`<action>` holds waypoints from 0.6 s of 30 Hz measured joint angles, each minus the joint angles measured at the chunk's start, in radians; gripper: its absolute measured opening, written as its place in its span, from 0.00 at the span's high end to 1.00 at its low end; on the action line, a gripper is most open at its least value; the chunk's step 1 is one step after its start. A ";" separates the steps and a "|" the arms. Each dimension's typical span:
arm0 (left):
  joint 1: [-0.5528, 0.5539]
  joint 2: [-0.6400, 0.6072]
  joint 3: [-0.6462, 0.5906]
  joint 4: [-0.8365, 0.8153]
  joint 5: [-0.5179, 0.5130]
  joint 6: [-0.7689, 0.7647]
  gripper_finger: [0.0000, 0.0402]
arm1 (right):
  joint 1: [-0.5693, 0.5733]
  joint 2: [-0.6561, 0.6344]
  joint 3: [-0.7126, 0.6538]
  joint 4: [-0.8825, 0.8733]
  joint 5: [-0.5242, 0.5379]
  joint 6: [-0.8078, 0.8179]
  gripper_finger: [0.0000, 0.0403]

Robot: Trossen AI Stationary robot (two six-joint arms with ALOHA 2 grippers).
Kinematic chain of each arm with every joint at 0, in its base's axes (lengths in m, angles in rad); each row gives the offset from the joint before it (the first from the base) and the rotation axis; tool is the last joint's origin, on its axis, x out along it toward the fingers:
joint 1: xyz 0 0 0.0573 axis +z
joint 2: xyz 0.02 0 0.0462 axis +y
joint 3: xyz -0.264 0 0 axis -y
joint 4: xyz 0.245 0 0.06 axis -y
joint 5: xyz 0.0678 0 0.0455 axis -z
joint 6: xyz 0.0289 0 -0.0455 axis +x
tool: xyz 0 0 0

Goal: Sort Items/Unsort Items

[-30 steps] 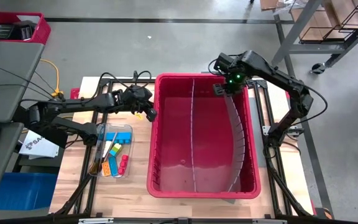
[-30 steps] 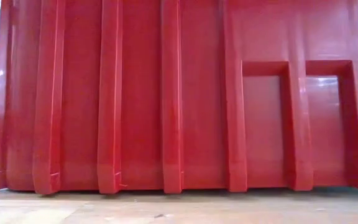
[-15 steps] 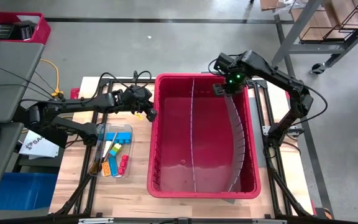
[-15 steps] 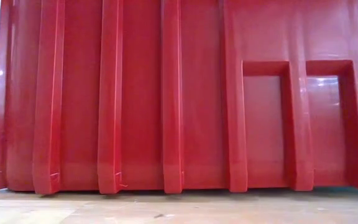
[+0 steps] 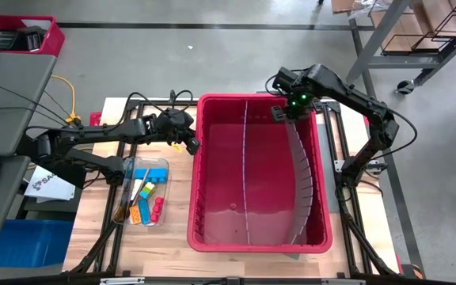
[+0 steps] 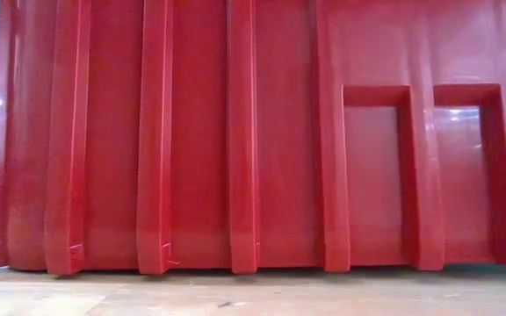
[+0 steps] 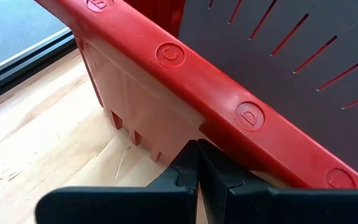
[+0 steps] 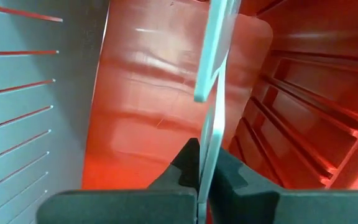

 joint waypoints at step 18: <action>0.000 0.001 -0.001 -0.005 -0.006 -0.066 1.00 | 0.001 0.002 0.002 0.126 0.088 0.295 1.00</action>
